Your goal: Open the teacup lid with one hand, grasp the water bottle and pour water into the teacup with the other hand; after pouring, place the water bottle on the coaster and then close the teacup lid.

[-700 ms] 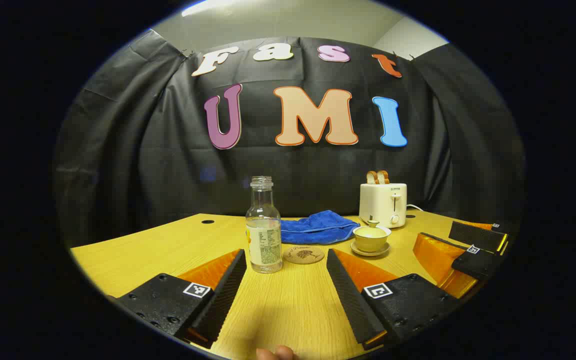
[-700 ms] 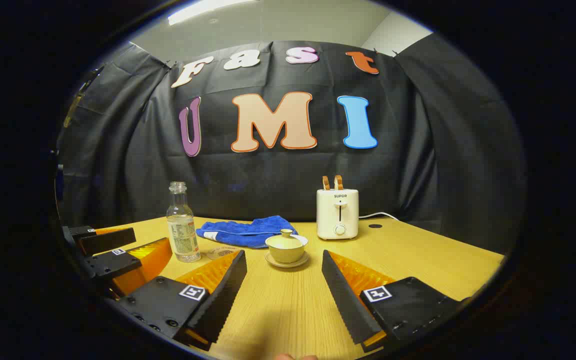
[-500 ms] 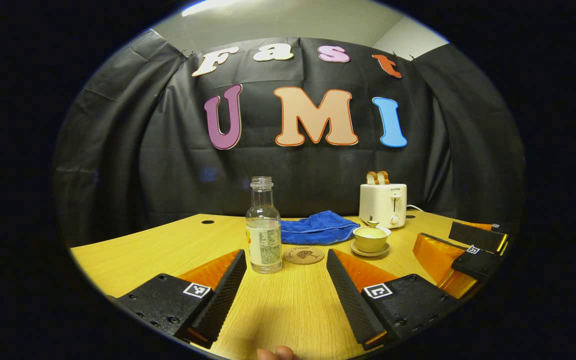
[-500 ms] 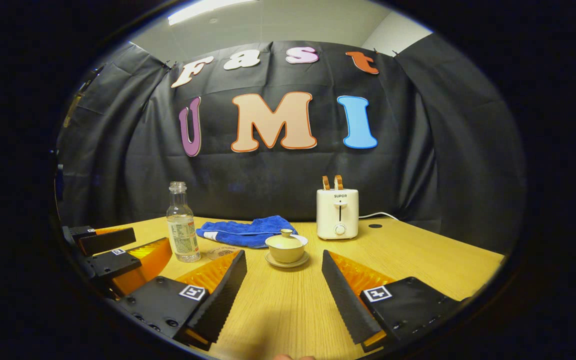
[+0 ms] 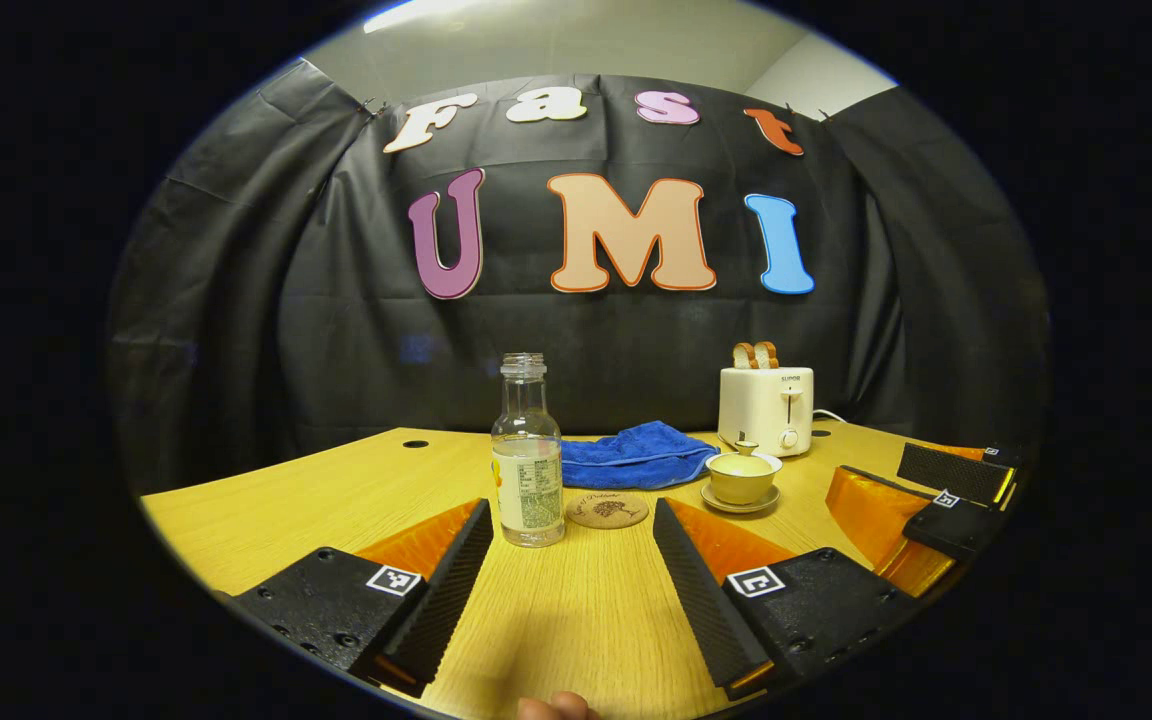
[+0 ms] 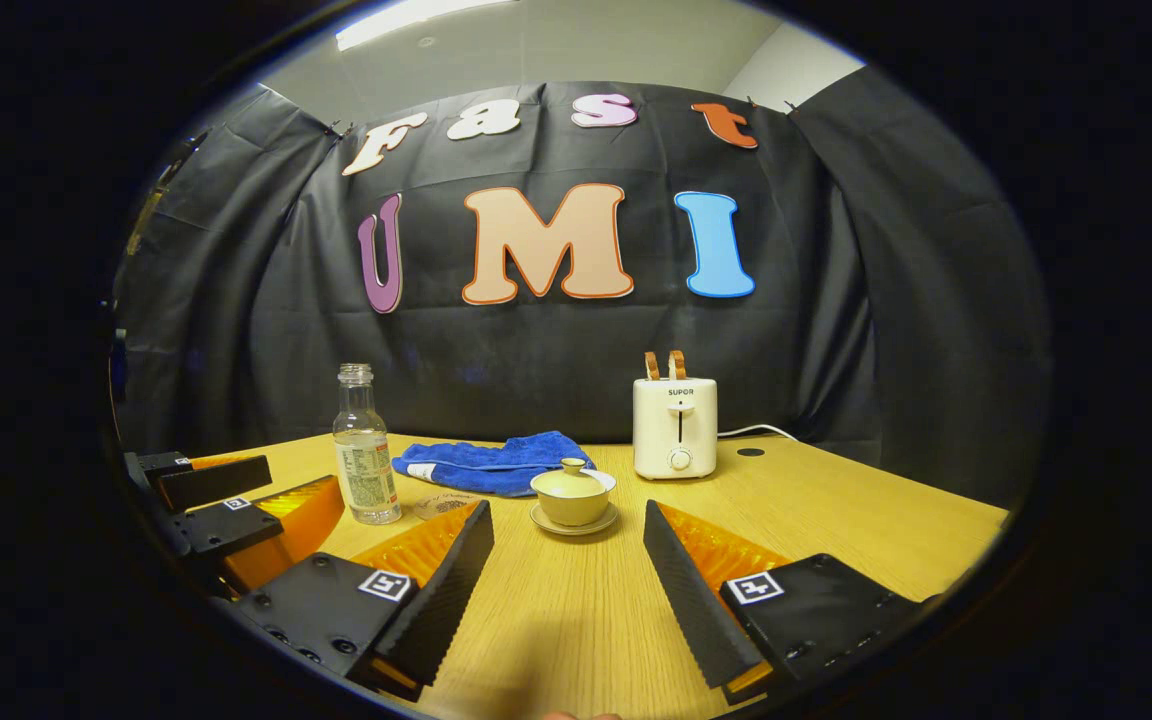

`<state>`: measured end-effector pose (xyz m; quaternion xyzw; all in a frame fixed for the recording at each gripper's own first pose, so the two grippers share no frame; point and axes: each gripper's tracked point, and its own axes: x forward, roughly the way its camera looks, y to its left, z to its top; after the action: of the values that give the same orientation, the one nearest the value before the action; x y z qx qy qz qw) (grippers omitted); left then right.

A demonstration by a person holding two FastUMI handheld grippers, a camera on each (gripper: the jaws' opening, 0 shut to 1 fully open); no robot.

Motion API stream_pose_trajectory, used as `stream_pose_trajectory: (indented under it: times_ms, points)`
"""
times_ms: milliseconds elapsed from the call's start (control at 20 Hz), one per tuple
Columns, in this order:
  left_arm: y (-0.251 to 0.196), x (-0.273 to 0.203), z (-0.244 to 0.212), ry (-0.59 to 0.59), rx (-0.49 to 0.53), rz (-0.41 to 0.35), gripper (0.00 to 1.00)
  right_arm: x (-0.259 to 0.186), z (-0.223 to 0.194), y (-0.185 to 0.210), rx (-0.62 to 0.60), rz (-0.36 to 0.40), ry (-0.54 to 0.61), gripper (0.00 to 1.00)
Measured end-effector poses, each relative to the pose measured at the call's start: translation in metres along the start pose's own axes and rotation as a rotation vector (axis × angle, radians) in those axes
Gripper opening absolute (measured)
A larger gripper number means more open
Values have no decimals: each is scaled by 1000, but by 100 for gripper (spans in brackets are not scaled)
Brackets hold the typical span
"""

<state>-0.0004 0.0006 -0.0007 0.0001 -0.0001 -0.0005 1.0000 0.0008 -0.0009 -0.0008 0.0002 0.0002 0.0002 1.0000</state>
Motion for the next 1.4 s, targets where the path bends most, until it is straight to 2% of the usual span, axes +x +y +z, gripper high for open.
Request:
stream_pose_trajectory:
  times_ms: [50, 100, 150, 200, 300, 400, 550, 650, 700, 800, 900, 1050, 1100, 1250, 1400]
  points:
    - [0, -1, 0, 0, 0, 0, 95, -1, 1, 0, 0, 0, 0, 100]
    - [0, 0, 1, 0, 0, 0, 95, -1, 0, 0, 0, 1, 0, 93]
    - [0, 0, 0, 0, 0, 0, 95, 0, 0, 1, 0, 5, -1, 97]
    - [0, 0, 0, 0, 0, 0, 95, 0, 0, 1, 0, 6, 0, 94]
    - [0, 0, 0, 0, 0, 0, 95, -1, 0, 1, -1, 6, -1, 94]
    - [-1, -1, 0, 0, 0, 0, 95, 0, -1, 1, 0, 6, -1, 100]
    - [0, -1, 0, 0, 0, 0, 95, 0, 0, 0, 0, 6, -1, 97]
    - [-1, -1, 0, 1, -1, -3, 95, 4, 1, 5, 1, 35, -6, 97]
    - [-2, 0, 1, 1, -1, -9, 95, 11, 0, 9, 1, 73, 0, 93]
    - [-4, -1, -1, 7, -2, -23, 95, 36, -14, 9, -8, 104, 66, 97]
    - [-4, 0, 0, 4, -1, -24, 95, 64, -22, 1, -6, 104, 124, 96]
    - [-5, 0, -1, 4, -1, -28, 95, 102, -24, -4, 10, 92, 148, 96]
    - [-6, 0, -1, 6, 0, -32, 95, 114, -23, -4, 19, 88, 148, 93]
    - [-7, 0, 0, 5, -1, -45, 95, 142, -16, -4, 37, 79, 135, 92]
    - [-10, 1, 0, 7, -1, -57, 95, 164, -2, -5, 2, 67, 118, 95]
